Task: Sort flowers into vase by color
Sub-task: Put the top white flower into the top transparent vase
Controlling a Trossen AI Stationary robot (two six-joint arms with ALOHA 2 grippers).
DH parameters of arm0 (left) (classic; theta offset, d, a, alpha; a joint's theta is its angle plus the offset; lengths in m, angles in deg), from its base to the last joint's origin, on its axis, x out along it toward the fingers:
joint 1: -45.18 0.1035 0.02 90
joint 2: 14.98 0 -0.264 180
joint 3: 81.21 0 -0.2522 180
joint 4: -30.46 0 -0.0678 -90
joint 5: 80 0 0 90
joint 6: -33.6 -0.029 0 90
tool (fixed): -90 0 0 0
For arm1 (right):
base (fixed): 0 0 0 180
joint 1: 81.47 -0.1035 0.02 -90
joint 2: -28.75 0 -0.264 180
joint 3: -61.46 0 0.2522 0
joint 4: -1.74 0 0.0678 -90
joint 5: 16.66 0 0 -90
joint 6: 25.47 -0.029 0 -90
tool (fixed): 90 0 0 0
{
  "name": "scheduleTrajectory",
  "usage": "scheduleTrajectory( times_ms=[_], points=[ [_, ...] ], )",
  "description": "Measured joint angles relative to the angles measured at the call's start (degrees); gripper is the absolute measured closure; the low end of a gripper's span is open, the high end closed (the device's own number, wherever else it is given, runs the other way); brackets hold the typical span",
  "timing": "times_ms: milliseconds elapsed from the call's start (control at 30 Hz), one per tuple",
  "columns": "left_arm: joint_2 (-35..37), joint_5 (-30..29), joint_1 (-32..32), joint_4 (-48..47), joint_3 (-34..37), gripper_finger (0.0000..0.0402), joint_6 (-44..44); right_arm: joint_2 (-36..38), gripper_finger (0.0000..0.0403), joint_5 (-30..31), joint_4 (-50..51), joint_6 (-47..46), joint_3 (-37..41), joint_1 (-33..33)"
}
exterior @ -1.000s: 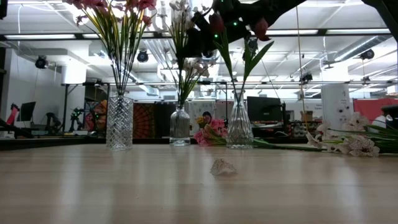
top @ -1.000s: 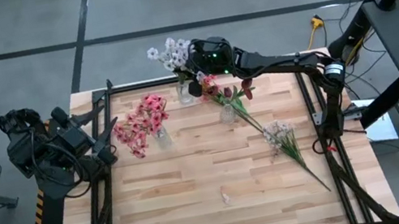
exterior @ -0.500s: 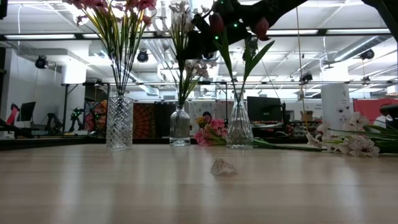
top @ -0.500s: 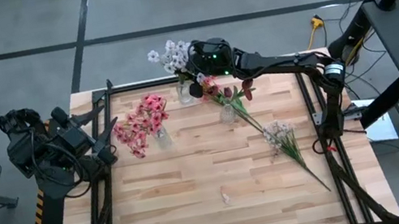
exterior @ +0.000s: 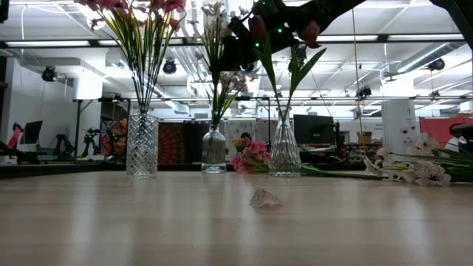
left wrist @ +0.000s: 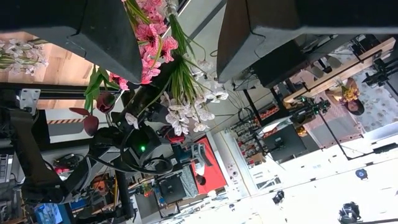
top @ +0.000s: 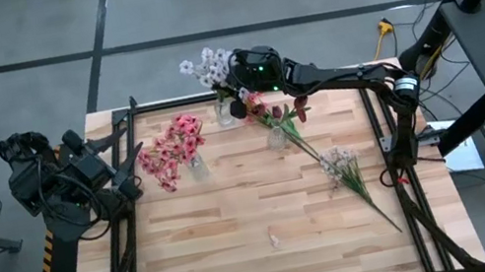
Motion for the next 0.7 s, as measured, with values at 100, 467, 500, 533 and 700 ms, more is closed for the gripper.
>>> scheduleTrajectory(
  times_ms=[100, 467, 500, 533, 700],
  points=[
    [0.0, 0.0, -0.02, 0.0, 0.0, 0.0212, 0.0, 0.0, 0.0385, 0.02, 0.0, -1.38, 0.0, 0.02],
    [-0.02, 0.0, 0.0, 0.0, 0.0, 0.0212, 0.0, 0.0, 0.0385, 0.02, 0.09, -4.73, 0.0, 0.02],
    [0.0, 0.0, 0.0, 0.0, 0.0, 0.0212, 0.02, 0.0, 0.0385, 0.02, 0.09, -4.7, 0.0, 0.02],
    [-0.02, 0.0, 0.0, 0.0, 0.0, 0.0212, 0.0, 0.0, 0.0384, 0.02, 0.09, -4.7, 0.0, 0.02],
    [-0.02, 0.0, -0.01, 0.01, 0.0, 0.0212, 0.02, 0.0, 0.0364, 0.02, 0.09, -4.59, 0.0, 0.02]
  ],
)
